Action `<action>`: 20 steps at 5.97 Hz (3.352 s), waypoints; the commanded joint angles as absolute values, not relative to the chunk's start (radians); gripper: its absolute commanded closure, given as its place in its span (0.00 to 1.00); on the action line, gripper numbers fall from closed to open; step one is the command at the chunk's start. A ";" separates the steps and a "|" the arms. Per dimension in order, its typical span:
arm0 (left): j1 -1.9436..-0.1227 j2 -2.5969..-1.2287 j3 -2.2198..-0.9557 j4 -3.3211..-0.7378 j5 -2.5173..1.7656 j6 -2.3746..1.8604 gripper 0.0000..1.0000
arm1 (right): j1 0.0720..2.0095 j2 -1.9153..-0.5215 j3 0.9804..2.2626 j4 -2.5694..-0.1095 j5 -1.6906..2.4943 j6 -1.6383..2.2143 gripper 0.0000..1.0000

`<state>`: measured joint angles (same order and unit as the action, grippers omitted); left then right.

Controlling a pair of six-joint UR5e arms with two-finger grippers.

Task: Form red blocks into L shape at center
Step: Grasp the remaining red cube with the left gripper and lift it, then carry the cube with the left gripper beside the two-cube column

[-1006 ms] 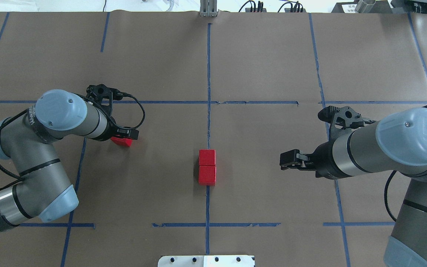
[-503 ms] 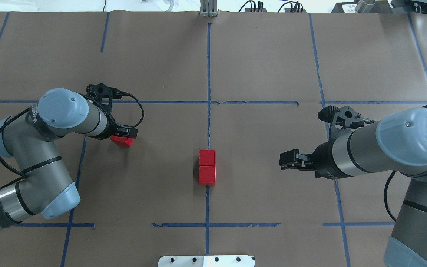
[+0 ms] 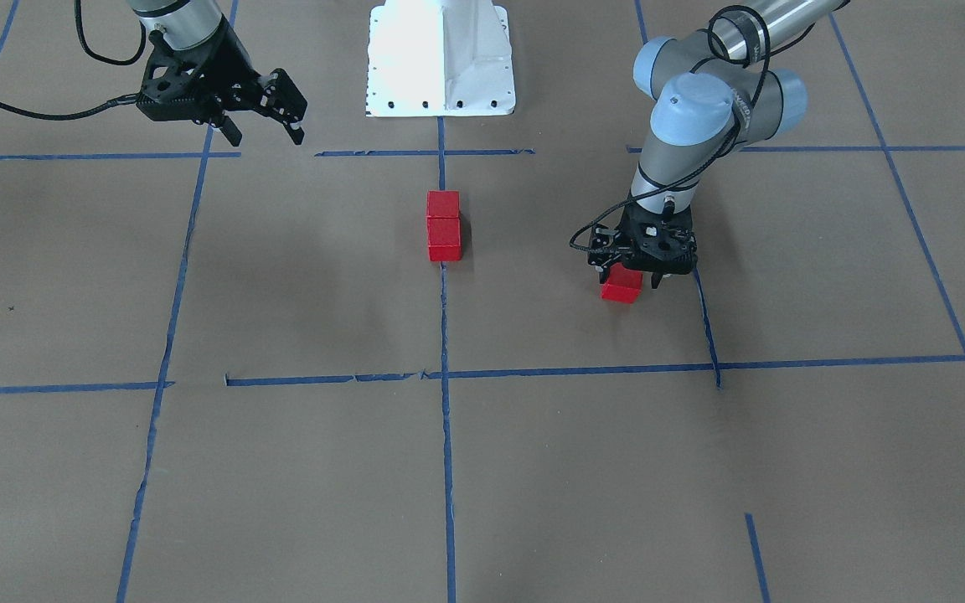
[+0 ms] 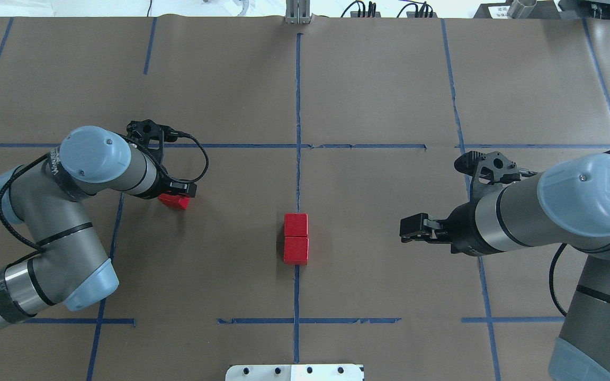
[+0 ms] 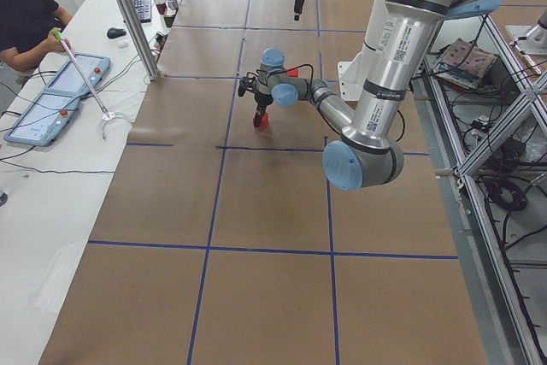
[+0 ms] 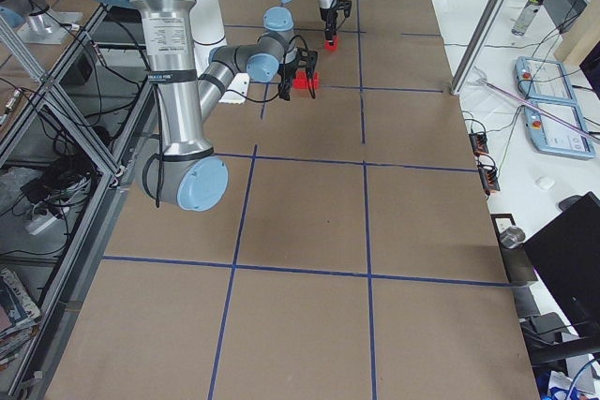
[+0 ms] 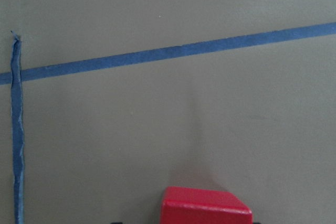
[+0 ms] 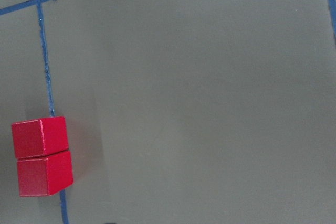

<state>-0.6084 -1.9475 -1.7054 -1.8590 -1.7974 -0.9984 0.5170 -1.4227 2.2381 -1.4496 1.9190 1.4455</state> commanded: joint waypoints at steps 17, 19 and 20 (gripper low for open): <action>-0.391 -2.382 -1.643 -1.282 -1.698 -2.731 0.99 | 0.509 -1.424 2.235 -1.450 1.910 1.453 0.00; -0.391 -2.391 -1.603 -1.281 -1.706 -2.730 0.98 | 0.509 -1.424 2.235 -1.450 1.908 1.453 0.00; -0.391 -2.404 -1.591 -1.281 -1.706 -2.735 0.98 | 0.511 -1.425 2.235 -1.450 1.908 1.453 0.00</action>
